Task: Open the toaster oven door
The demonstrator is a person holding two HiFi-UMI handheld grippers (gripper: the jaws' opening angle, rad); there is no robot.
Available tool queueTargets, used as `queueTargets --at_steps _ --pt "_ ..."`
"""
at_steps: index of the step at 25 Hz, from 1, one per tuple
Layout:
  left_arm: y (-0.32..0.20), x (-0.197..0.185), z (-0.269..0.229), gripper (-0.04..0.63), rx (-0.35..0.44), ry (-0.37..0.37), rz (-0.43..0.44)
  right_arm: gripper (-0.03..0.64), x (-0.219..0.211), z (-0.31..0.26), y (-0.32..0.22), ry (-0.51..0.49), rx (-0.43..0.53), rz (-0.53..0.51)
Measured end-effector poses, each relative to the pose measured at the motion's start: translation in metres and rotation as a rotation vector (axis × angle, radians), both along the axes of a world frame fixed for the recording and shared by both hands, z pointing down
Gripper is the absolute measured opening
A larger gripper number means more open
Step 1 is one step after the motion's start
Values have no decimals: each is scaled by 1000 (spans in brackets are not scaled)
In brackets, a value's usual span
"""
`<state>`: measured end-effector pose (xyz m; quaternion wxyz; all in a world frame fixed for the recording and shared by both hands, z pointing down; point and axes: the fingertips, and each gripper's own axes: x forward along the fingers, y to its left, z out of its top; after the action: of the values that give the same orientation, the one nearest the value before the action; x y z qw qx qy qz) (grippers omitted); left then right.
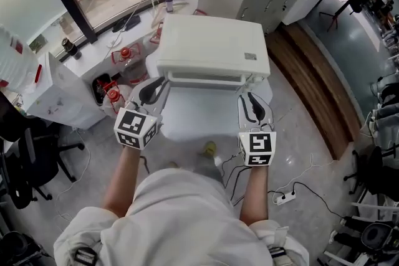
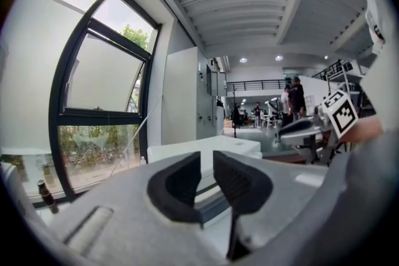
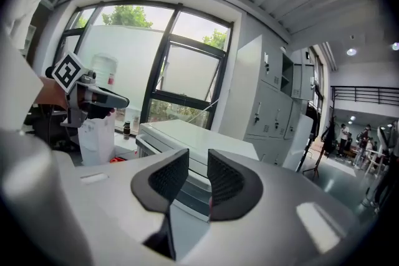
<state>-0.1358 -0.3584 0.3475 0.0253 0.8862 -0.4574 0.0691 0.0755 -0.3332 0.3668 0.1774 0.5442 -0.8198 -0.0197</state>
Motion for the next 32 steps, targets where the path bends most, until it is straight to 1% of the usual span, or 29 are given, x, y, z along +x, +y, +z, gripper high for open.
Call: queueTargets --at_steps 5,8,14,17,21,24,29,32 --pt "-33 30 7 60 -25 -33 -16 78 17 10 -44 54 -34 -120" --pt "-49 44 12 60 -52 -52 -32 78 24 15 -65 77 -49 -215" --pt "-70 57 16 60 -81 -72 -69 78 28 21 -90 126 -49 -396" --pt "-76 63 17 60 -86 -105 -65 78 29 25 -97 153 -58 -479" --pt "-77 70 24 60 -106 -166 -56 78 28 33 -97 155 -87 -583" --pt "-74 78 30 60 -124 -225 -30 78 27 39 -93 164 -110 -651" --pt "-69 90 40 61 -151 -336 52 78 24 51 -86 228 -157 -721" --pt "-65 92 50 66 -168 -439 121 78 19 57 -83 282 -175 -745"
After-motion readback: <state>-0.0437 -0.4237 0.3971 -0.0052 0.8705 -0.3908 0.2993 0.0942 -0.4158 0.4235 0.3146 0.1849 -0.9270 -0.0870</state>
